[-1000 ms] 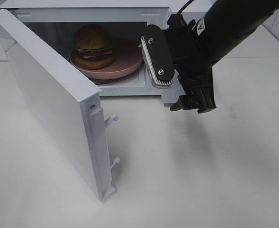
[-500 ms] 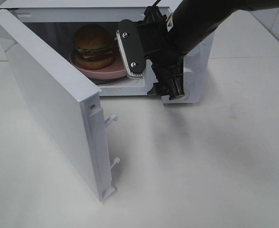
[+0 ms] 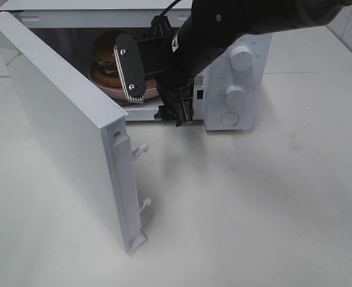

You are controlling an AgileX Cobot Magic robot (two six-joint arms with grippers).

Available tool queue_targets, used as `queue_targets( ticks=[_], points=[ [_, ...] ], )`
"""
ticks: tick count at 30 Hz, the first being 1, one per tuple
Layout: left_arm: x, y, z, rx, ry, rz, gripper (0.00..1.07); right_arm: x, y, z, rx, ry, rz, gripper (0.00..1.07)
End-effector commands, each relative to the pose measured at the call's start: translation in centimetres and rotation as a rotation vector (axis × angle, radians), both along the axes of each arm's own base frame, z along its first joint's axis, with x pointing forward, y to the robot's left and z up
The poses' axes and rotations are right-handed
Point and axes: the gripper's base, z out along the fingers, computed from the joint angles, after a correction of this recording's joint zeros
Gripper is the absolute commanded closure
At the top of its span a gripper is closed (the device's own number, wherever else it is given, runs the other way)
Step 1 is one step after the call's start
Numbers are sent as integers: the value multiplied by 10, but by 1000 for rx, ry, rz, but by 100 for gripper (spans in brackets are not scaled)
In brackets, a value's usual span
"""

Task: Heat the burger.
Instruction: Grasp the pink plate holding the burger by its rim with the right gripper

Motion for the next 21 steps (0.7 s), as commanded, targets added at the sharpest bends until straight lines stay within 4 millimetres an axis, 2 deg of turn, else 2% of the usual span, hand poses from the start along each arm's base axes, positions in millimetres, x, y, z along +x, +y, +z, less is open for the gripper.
queue_targets(
  ticks=[1,3,11,13,16,21],
  points=[
    [0,0,-1,-5,-5,4,6,5,6,-2,15,4,-14,16],
    [0,0,-1,-5,-5,4,6,14,12,-10,16,7,-33,16],
    [0,0,-1,-5,-5,4,6,26,20,-24,-6,48,-57,17],
    [0,0,-1,-5,-5,4,6,34,26,-35,-10,66,-75,18],
    [0,0,-1,-5,-5,4,6,37,28,-38,-10,68,-81,18],
    [0,0,-1,-5,-5,4,6,53,39,-47,15,72,-125,20]
  ],
)
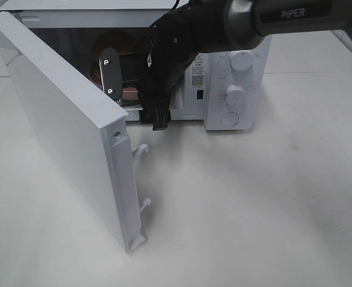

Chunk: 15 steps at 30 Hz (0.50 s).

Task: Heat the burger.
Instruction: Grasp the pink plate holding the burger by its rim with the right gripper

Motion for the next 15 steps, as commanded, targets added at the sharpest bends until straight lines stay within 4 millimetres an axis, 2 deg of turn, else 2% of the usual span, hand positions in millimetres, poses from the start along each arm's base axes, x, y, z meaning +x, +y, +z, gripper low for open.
queue_targets(
  ticks=[1,8,14,15],
  points=[
    [0,0,-1,-5,-5,4,6,5,5,-1,6,4,-18,20],
    [0,0,-1,-5,-5,4,6,20,14,-10,5,14,-33,21],
    [0,0,-1,-5,-5,4,6,27,14,-17,15,32,-53,24],
    [0,0,-1,-5,-5,4,6,33,10,-19,16,38,-68,27]
  ],
)
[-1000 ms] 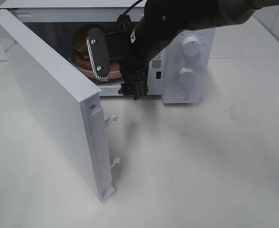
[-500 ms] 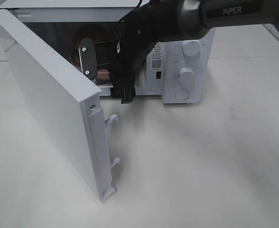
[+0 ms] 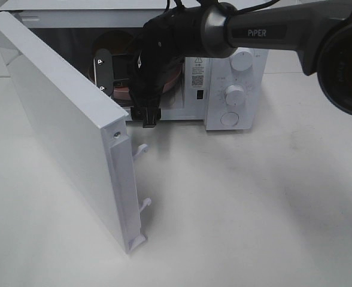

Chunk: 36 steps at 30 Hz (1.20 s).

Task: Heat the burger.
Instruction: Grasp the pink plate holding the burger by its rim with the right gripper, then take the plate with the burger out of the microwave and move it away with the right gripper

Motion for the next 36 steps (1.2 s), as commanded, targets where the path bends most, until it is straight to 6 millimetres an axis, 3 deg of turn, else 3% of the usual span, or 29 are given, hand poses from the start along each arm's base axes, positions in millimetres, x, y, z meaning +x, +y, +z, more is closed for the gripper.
queue_targets(
  ticks=[1,4,6,7,8,9,10,11,12,13,14,15,36],
  points=[
    [0,0,-1,-5,-5,4,6,7,-3,-5,4,17,-23,29],
    [0,0,-1,-5,-5,4,6,8,-3,-8,-2,20,-21,36],
    [0,0,-1,-5,-5,4,6,9,-2,-10,-1,10,-14,47],
    [0,0,-1,-5,-5,4,6,9,-2,-10,-1,10,-14,47],
    [0,0,-1,-5,-5,4,6,9,-2,-9,-2,1,-4,58],
    [0,0,-1,-5,-5,4,6,9,-2,-9,-2,1,-4,58],
    [0,0,-1,-5,-5,4,6,9,-2,-9,-13,-6,11,73],
    [0,0,-1,-5,-5,4,6,9,-2,-9,-16,-11,19,82],
    [0,0,-1,-5,-5,4,6,9,-2,-9,-16,-11,19,82],
    [0,0,-1,-5,-5,4,6,9,-2,-9,-14,-14,20,97],
    [0,0,-1,-5,-5,4,6,9,-2,-9,-14,-14,20,97],
    [0,0,-1,-5,-5,4,6,10,-2,-9,-14,-16,21,107],
    [0,0,-1,-5,-5,4,6,0,-1,13,-40,-31,75,107]
  ],
)
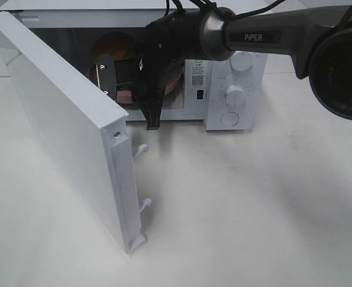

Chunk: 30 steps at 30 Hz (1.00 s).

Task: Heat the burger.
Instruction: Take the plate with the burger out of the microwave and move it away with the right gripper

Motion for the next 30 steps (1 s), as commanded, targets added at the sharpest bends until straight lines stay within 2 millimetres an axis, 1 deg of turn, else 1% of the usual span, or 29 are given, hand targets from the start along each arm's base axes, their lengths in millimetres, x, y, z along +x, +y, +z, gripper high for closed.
queue_targets(
  ticks=[1,5,7,10,11,12,14,17,18,20,22,25,27,30],
  points=[
    [0,0,-1,-5,-5,4,6,-5,0,20,-4,-45,47,107],
    [0,0,-1,-5,-5,4,6,-13,-2,26,0,-82,112,107],
    [0,0,-1,-5,-5,4,6,-19,-5,34,10,-123,166,107],
    [0,0,-1,-5,-5,4,6,-22,-6,36,13,-134,183,107],
    [0,0,-1,-5,-5,4,6,-27,-9,38,10,-147,210,107],
    [0,0,-1,-5,-5,4,6,-27,-9,38,10,-147,210,107],
    [0,0,-1,-5,-5,4,6,-36,-17,40,-23,-143,247,107],
    [0,0,-1,-5,-5,4,6,-39,-18,39,-26,-137,252,107],
    [0,0,-1,-5,-5,4,6,-44,-21,41,-24,-141,269,107],
    [0,0,-1,-5,-5,4,6,-47,-22,42,-24,-137,278,107],
    [0,0,-1,-5,-5,4,6,-57,-27,45,-33,-125,320,107],
    [0,0,-1,-5,-5,4,6,-59,-29,46,-34,-124,329,107],
    [0,0,-1,-5,-5,4,6,-67,-33,51,-27,-118,345,107],
    [0,0,-1,-5,-5,4,6,-69,-37,55,-35,-121,356,107]
  ],
)
